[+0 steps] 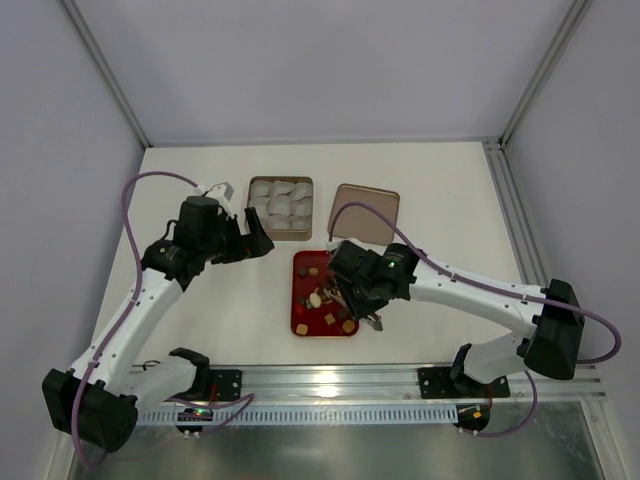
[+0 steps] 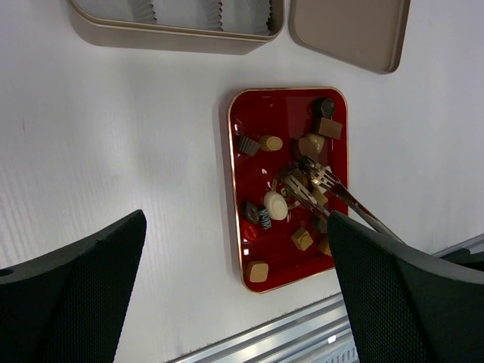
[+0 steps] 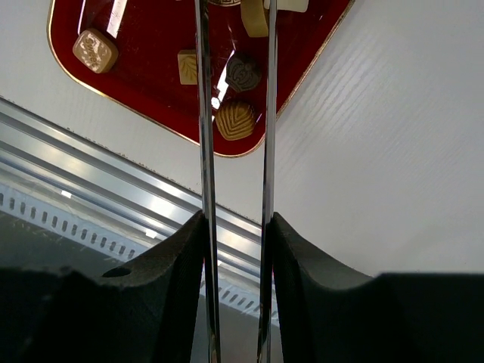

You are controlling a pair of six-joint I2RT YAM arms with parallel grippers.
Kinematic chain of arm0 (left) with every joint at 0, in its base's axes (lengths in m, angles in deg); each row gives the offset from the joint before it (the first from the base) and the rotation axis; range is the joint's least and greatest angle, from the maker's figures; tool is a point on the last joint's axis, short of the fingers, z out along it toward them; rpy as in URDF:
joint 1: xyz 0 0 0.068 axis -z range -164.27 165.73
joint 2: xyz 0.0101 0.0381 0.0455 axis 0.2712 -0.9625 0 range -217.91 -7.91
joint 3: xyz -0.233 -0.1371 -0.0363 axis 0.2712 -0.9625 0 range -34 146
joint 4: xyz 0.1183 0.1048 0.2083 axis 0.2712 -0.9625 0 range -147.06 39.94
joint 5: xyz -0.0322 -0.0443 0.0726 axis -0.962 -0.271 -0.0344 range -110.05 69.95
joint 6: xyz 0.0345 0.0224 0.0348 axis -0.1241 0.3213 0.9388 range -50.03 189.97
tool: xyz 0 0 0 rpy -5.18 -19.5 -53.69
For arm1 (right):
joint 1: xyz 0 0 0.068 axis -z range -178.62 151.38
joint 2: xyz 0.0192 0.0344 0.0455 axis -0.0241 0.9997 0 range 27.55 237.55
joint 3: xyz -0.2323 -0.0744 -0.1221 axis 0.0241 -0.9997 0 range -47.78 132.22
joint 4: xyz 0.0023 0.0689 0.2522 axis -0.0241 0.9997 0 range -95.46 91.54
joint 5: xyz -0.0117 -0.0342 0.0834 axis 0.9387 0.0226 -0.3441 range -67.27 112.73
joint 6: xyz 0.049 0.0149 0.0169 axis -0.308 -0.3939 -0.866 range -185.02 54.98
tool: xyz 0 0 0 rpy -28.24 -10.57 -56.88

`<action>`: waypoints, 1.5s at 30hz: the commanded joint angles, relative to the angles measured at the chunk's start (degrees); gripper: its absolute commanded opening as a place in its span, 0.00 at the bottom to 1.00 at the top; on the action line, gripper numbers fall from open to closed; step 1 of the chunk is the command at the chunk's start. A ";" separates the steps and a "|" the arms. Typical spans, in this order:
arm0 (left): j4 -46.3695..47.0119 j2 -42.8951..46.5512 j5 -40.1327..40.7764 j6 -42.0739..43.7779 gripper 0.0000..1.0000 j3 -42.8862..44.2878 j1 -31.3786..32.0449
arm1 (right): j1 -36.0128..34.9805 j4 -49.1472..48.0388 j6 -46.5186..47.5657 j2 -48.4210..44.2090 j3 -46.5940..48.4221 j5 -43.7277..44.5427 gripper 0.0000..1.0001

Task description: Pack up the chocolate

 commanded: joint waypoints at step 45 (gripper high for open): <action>0.32 3.80 2.56 0.95 1.00 1.64 0.11 | 2.72 2.23 3.05 -0.05 12.77 1.41 0.29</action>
